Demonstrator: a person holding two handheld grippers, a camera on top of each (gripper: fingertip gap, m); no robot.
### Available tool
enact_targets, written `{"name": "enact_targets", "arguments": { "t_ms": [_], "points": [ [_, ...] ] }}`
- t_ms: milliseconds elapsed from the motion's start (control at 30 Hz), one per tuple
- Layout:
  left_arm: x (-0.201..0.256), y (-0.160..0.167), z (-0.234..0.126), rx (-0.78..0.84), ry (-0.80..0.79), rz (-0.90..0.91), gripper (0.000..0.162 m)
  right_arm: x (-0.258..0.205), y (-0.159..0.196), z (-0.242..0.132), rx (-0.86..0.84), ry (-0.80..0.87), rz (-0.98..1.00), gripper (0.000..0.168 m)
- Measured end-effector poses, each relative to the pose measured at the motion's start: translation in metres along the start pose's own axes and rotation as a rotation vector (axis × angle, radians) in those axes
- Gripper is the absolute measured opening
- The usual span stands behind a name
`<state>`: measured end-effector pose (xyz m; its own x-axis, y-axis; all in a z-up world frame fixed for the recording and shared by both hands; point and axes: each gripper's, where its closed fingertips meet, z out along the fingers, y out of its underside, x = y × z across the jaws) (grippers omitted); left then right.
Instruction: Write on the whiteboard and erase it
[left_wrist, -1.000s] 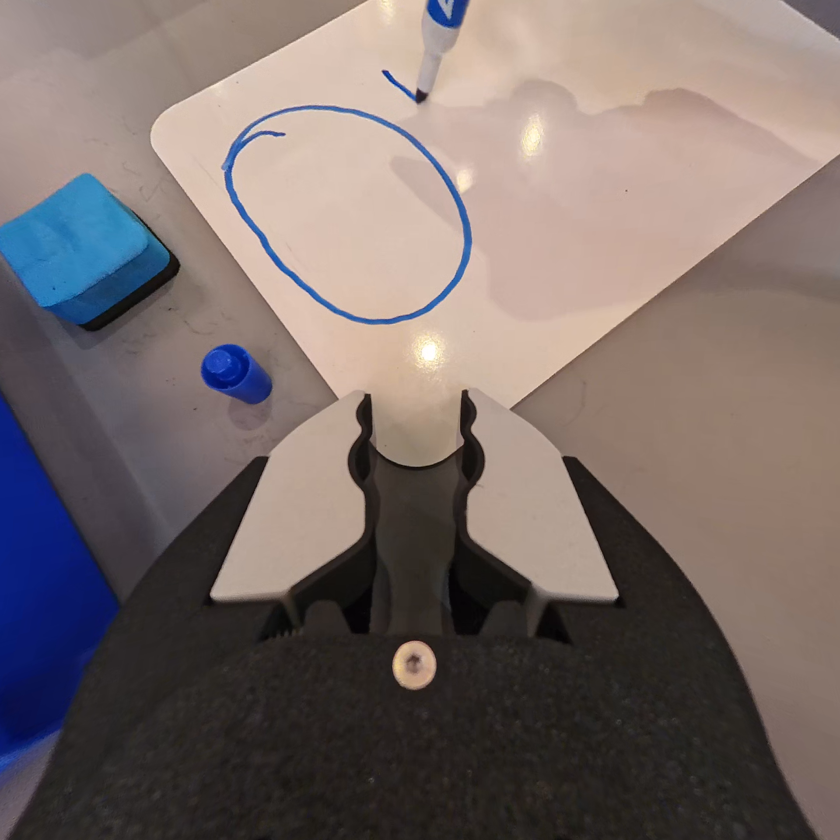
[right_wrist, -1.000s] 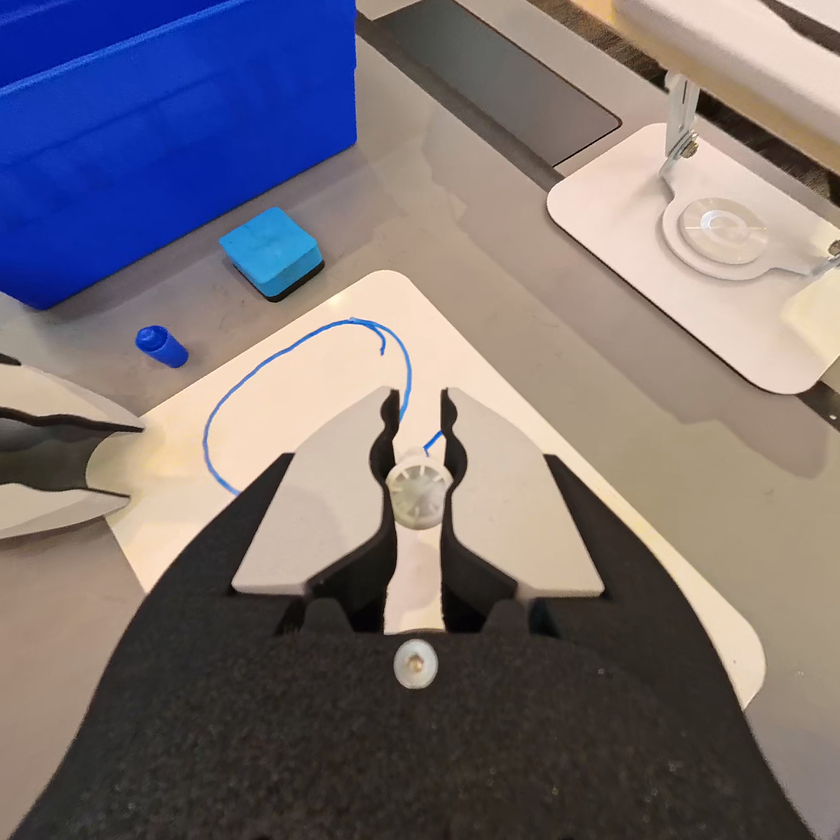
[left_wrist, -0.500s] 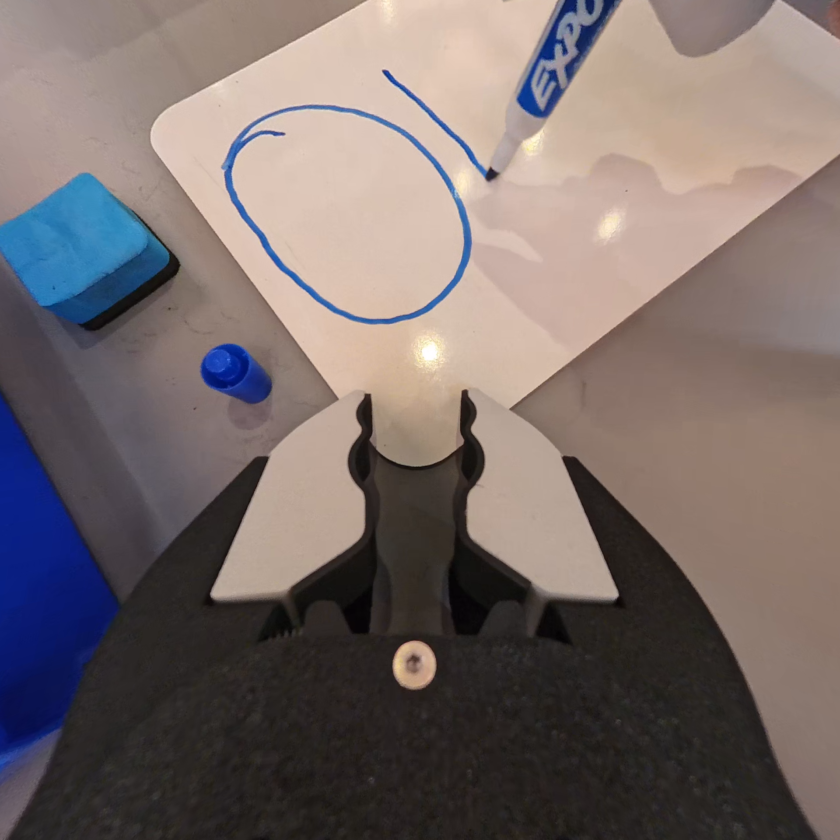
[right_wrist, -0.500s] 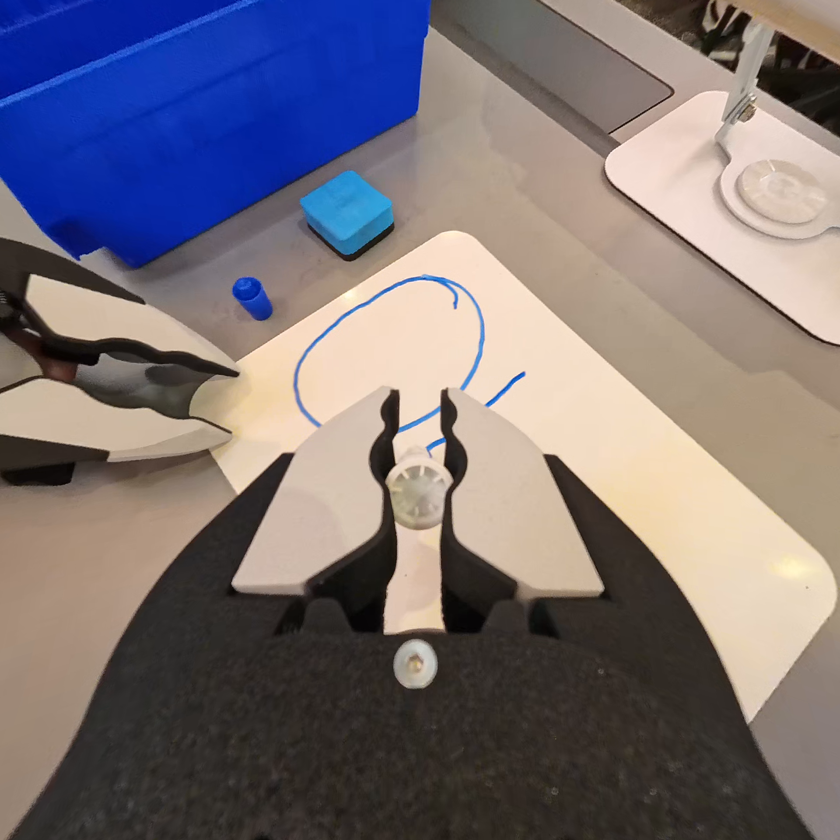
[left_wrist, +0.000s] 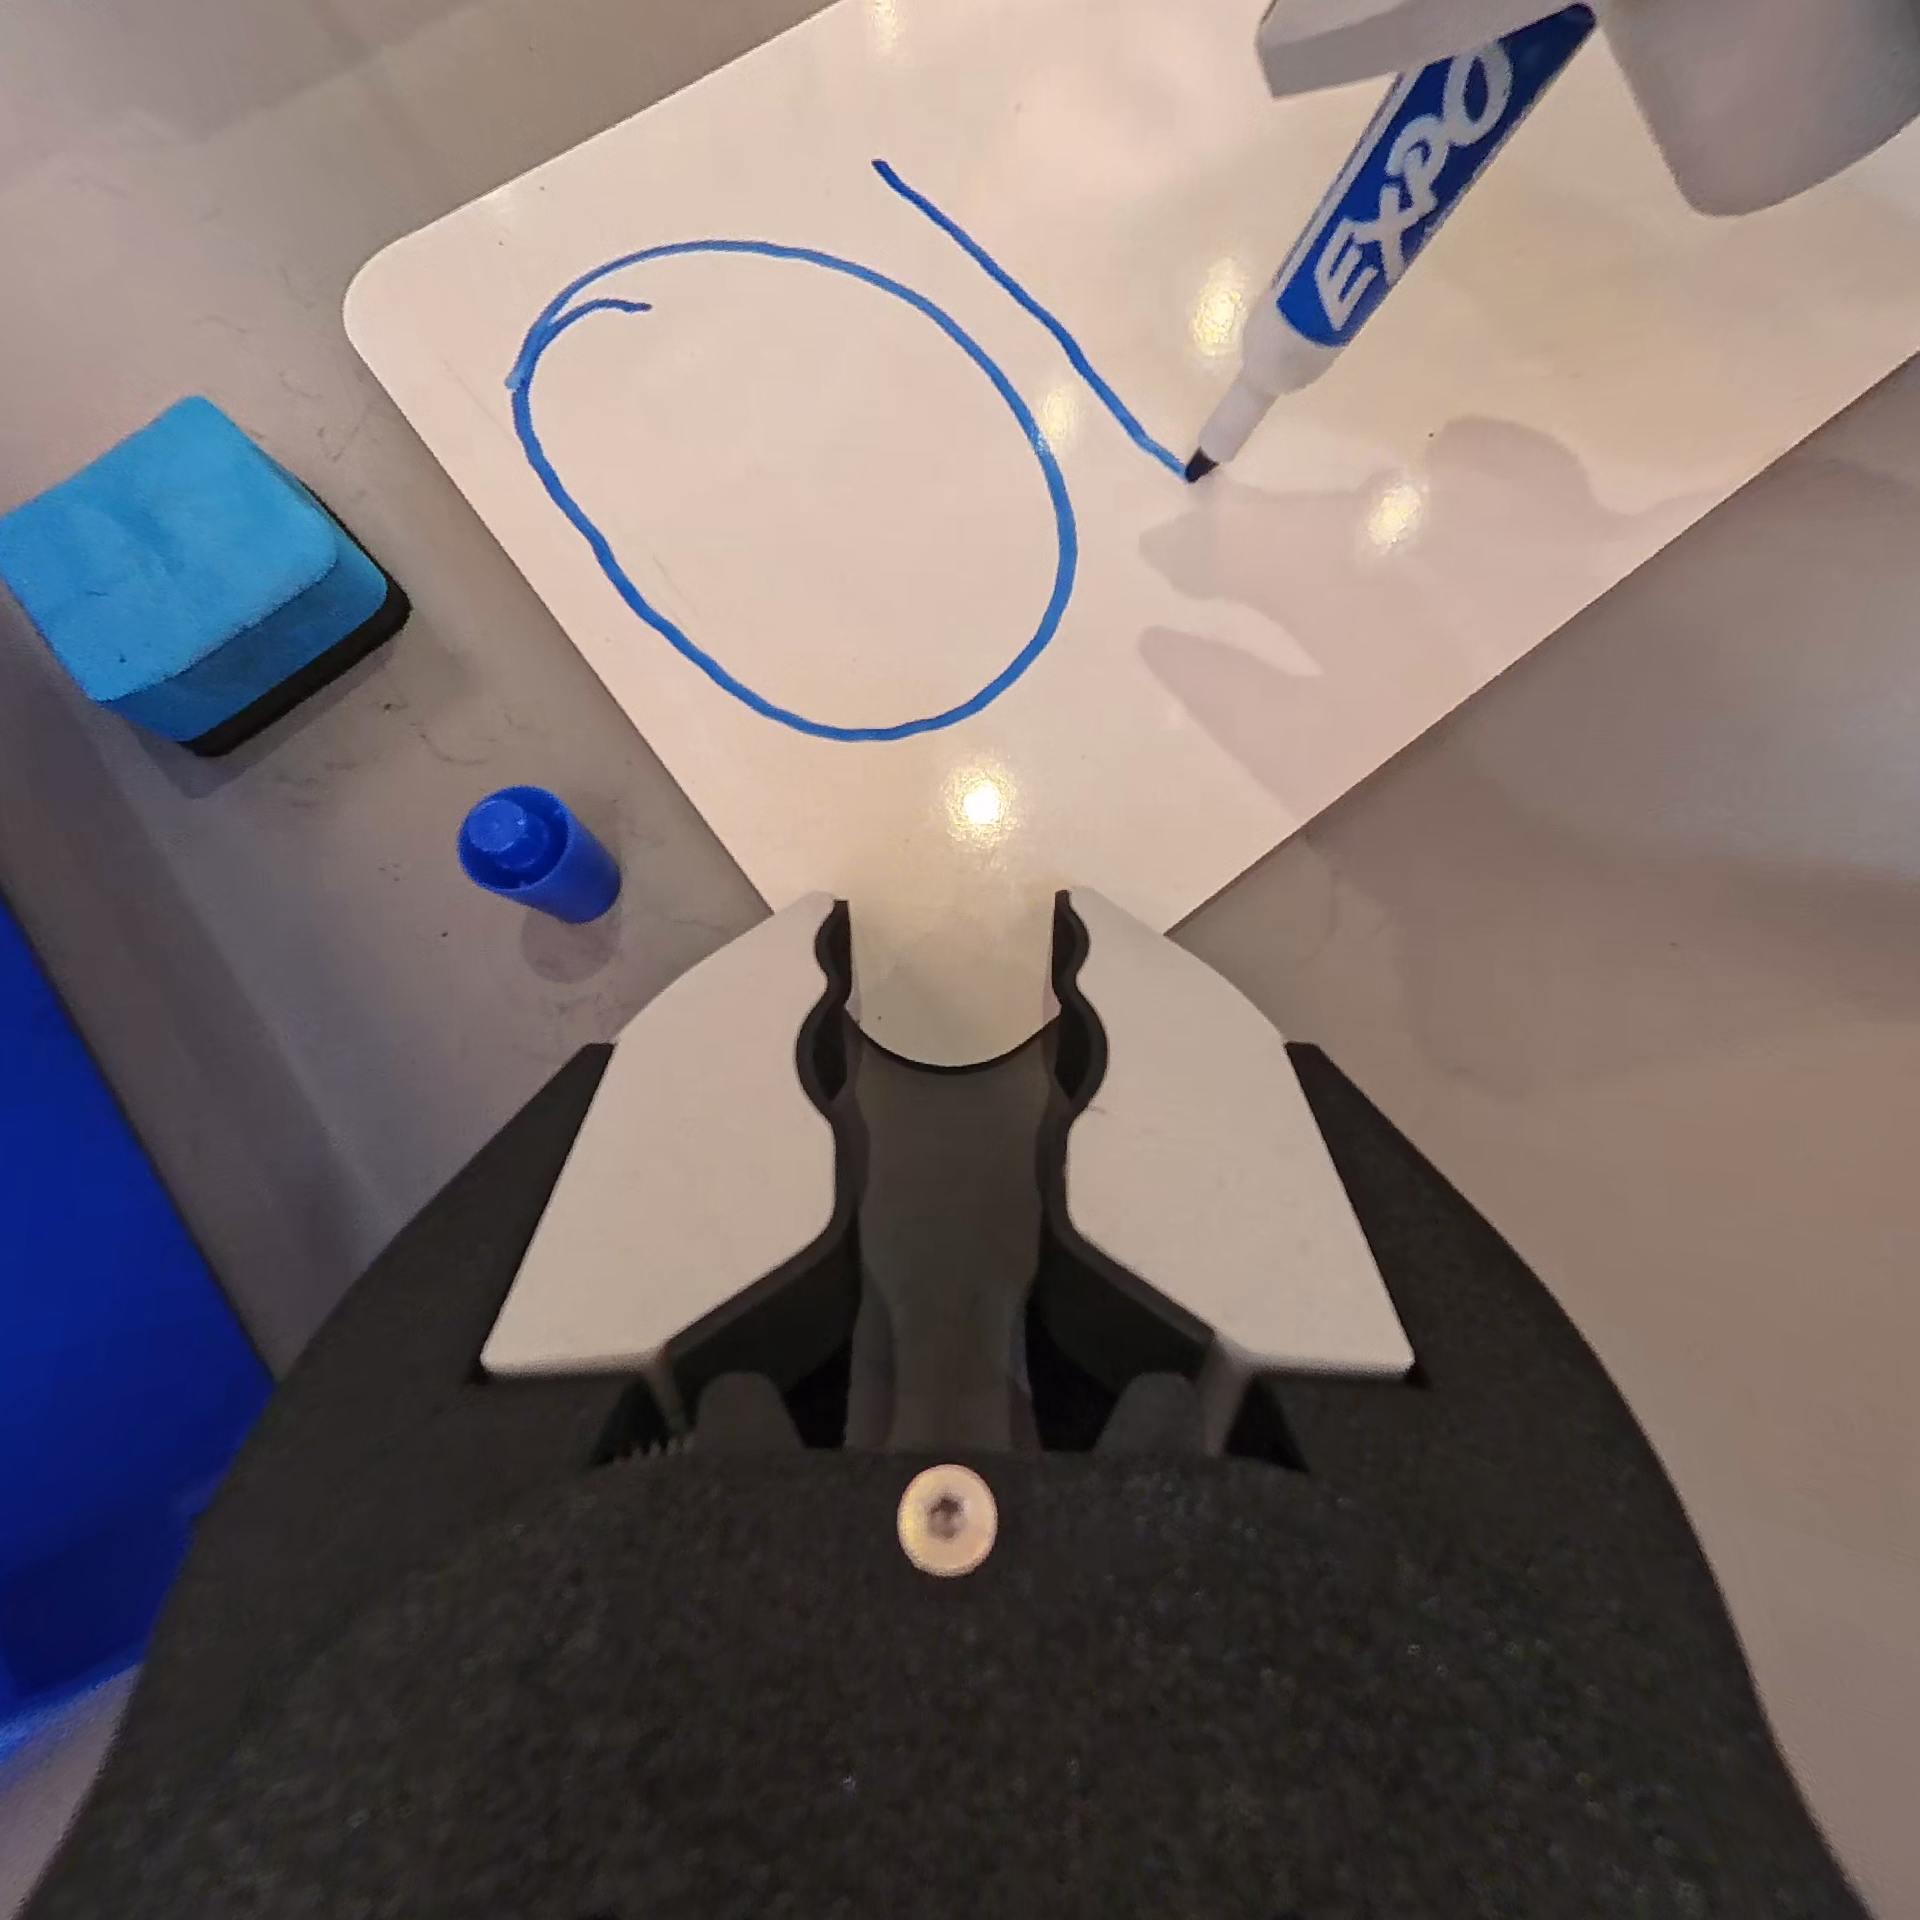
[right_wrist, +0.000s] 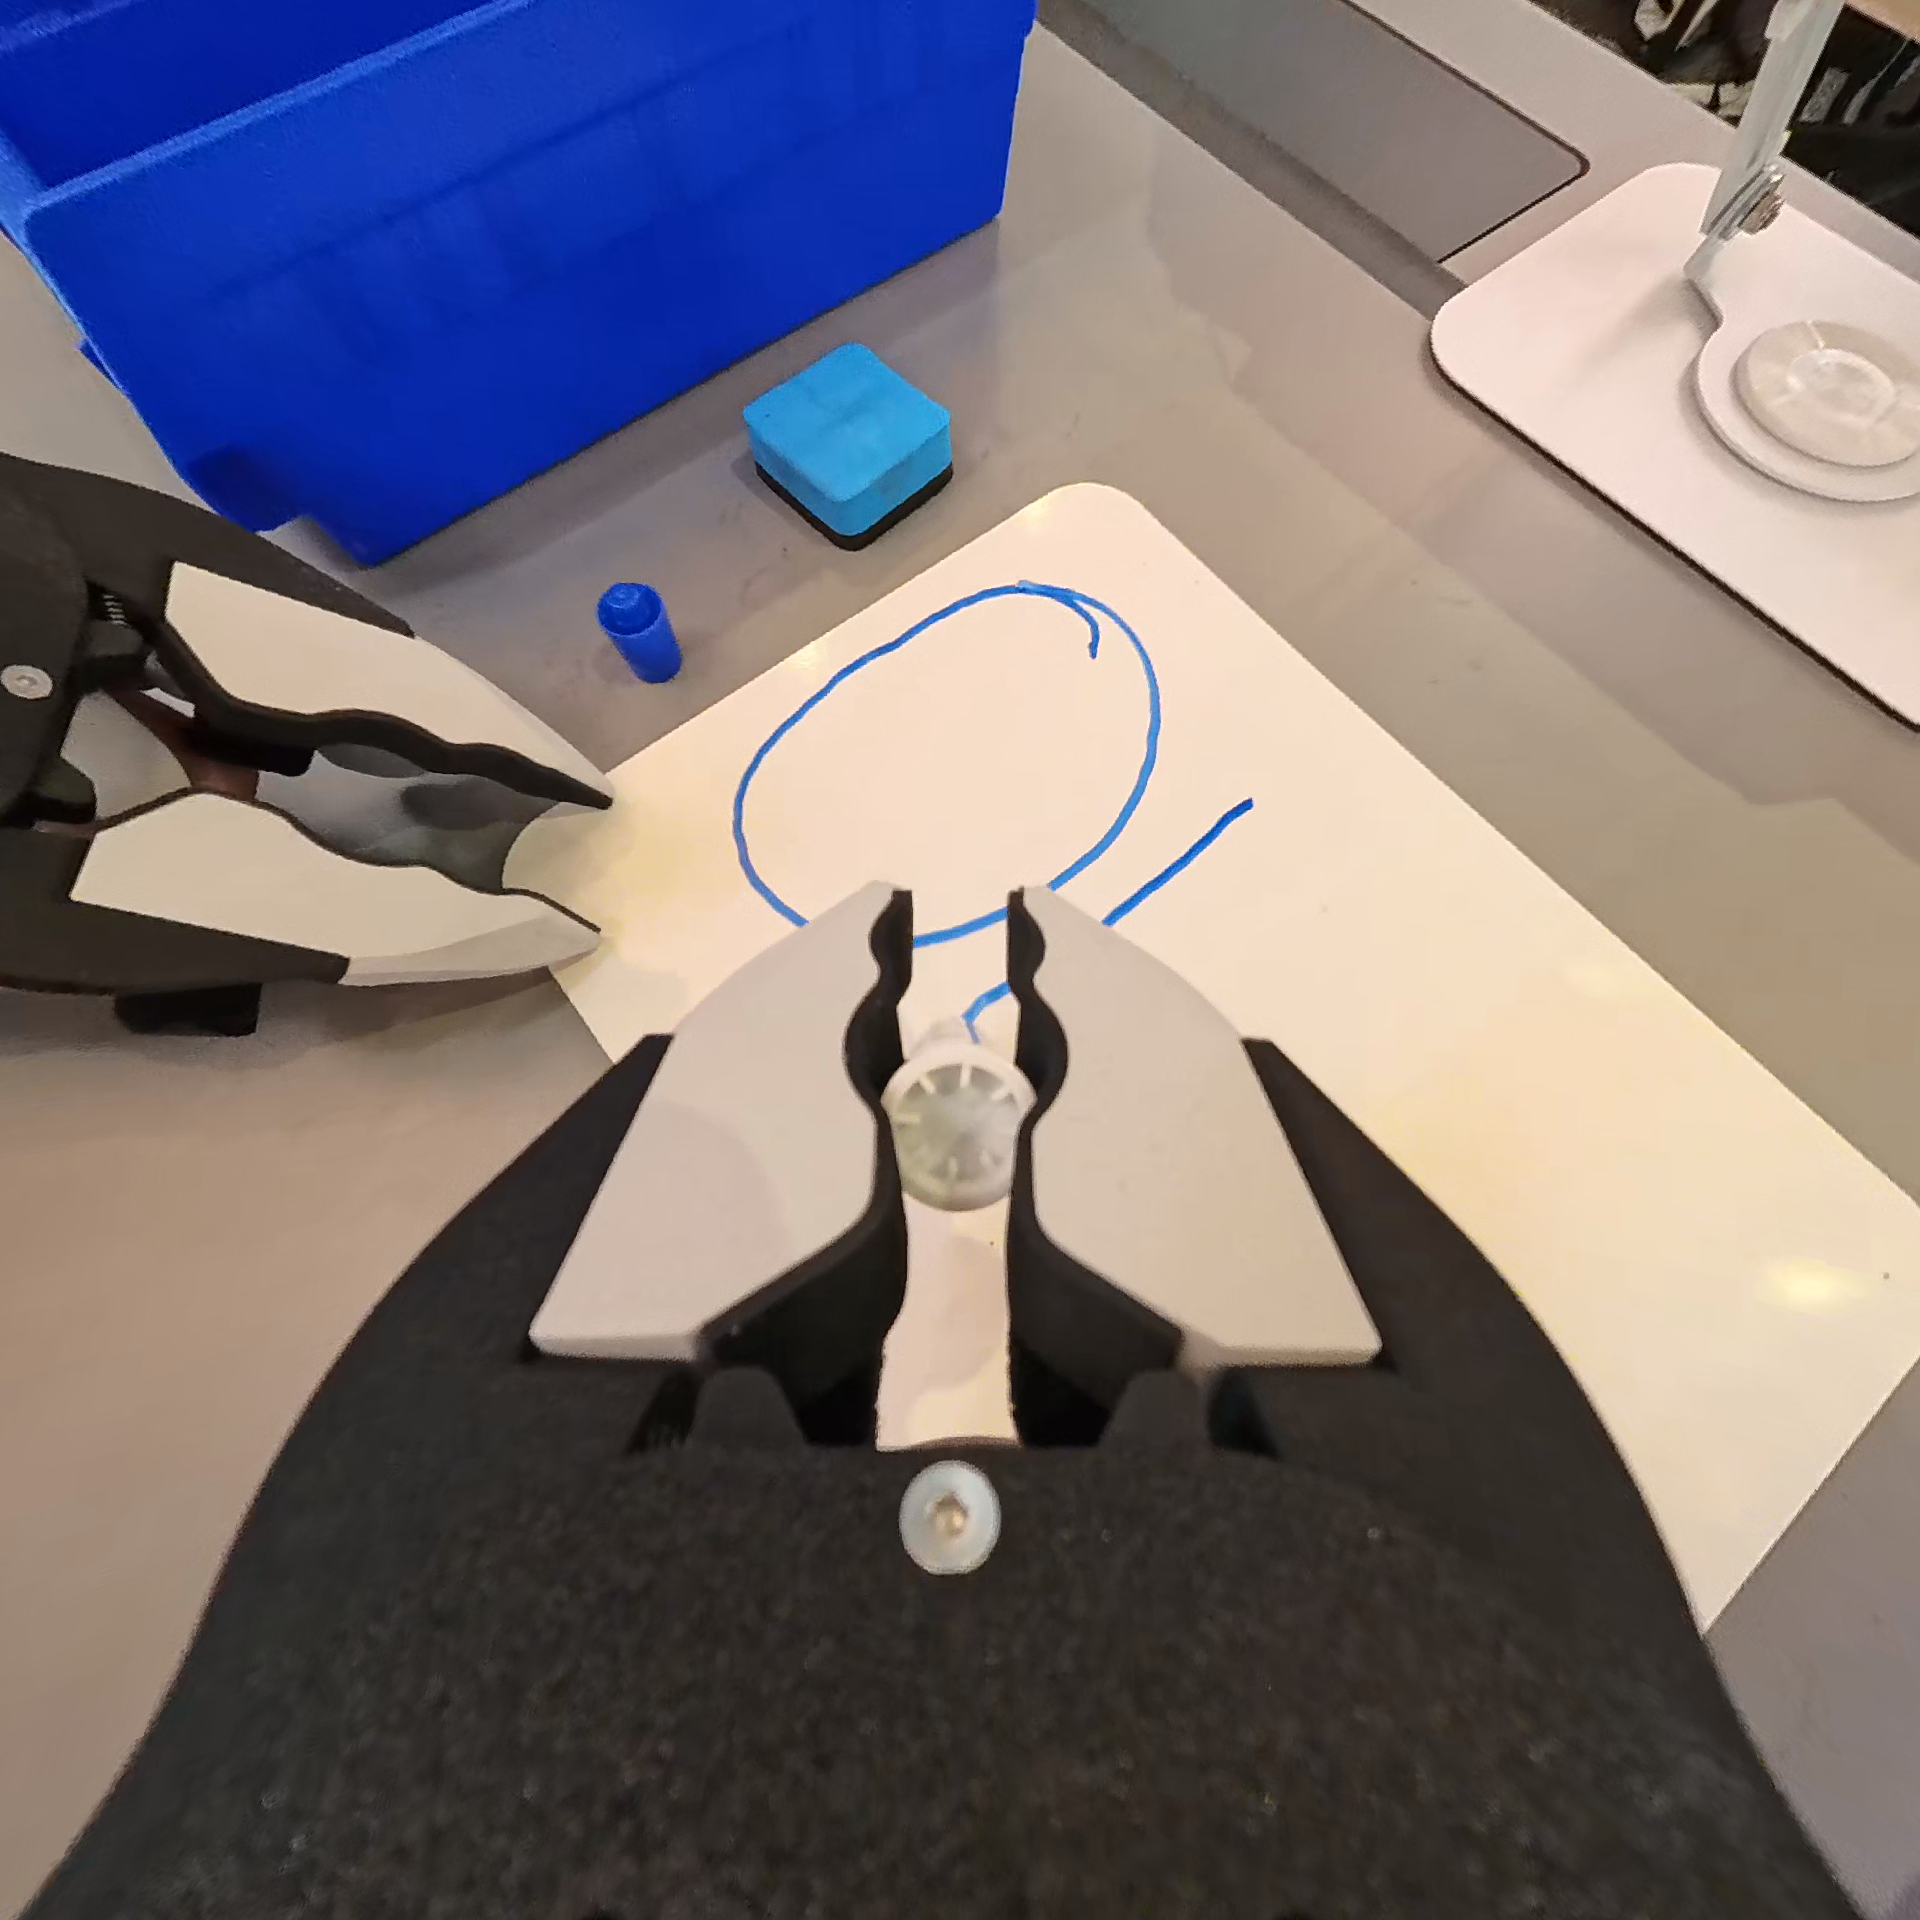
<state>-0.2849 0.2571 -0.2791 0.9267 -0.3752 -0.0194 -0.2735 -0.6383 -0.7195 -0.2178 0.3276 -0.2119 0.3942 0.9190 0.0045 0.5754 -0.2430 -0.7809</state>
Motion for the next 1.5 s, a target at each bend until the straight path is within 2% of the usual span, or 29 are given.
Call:
{"name": "enact_targets", "arguments": {
  "t_ms": [967,1500],
  "points": [
    [0.0,0.0,0.0,0.0,0.001,0.004,0.036,0.049,0.04,-0.049,-0.019,0.089,0.088,0.017],
    [0.001,0.0,0.0,0.0,0.005,0.006,0.036,0.072,0.024,-0.03,0.034,0.124,0.076,0.017]
  ]
}}
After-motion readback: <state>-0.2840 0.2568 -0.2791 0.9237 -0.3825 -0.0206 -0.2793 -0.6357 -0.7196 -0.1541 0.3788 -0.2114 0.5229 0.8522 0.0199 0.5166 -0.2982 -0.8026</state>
